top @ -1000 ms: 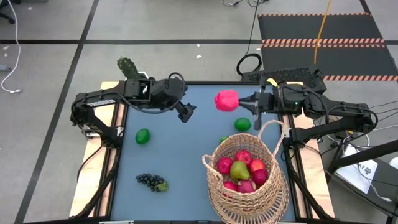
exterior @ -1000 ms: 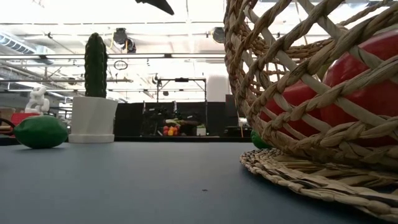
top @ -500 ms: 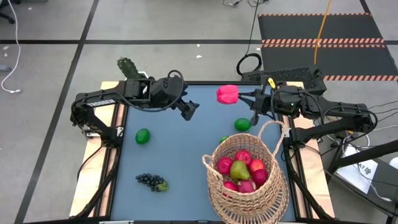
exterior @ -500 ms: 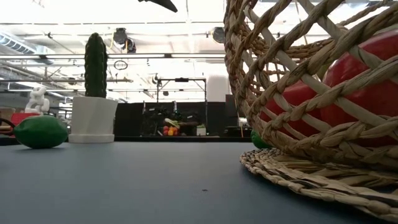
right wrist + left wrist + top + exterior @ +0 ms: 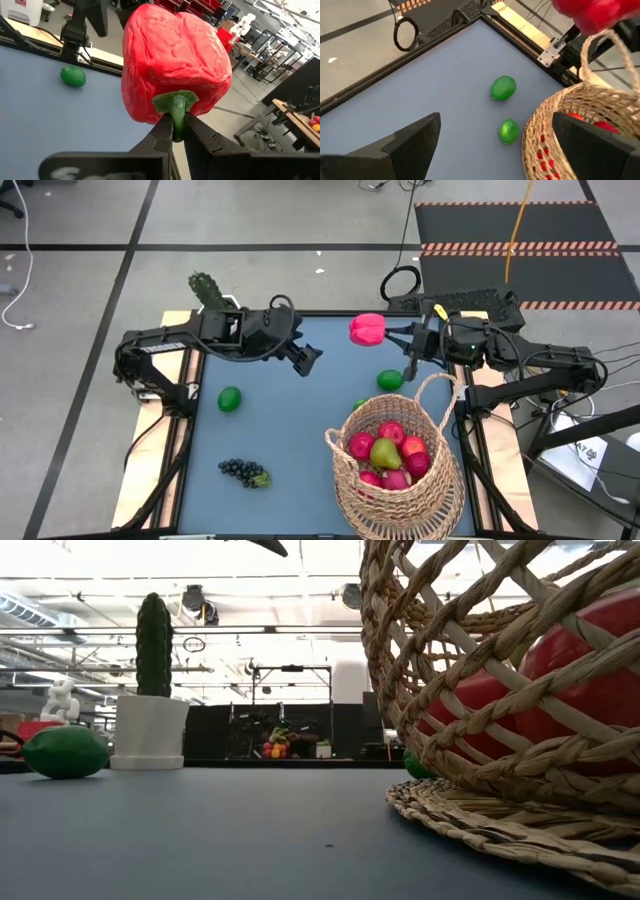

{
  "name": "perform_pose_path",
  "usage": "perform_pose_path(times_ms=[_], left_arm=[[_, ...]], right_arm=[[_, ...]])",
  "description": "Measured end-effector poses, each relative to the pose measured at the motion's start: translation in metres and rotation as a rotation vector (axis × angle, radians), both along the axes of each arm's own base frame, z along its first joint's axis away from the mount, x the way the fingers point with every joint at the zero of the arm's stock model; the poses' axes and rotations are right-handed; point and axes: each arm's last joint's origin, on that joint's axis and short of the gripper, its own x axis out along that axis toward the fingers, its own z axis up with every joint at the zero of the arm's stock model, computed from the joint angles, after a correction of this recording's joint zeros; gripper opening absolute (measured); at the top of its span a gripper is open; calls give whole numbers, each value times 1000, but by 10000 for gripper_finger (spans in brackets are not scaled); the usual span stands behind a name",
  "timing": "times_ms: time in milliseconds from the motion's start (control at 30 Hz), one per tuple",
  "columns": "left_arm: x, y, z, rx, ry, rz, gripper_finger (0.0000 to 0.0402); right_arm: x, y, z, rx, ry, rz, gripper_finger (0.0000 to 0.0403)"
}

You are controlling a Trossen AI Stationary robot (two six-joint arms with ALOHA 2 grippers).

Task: Build produce basket
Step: Put the bell pepper into the brown basket

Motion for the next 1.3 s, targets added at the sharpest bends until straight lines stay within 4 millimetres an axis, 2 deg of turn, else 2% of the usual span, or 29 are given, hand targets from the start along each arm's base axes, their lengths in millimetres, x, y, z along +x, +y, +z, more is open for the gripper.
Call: perform_pose_path(times_ms=[433,833,967,1133,1300], left_arm=[[1,1,-1,3,5,1,383],[1,1,-1,-2,3,5,383],[1,1,-1,1,5,2,383],[1,1,-1,1,5,2,383],[0,1,-1,5,5,6,383]], right_arm=[[-1,-1,-22,233,-42,-66,20],[-2,1,-23,309,-62,-28,20],[-4,1,-22,477,-141,-73,20],[-9,1,-16,780,-307,-131,20],[-10,-1,-10,1109,-435,-100,20]])
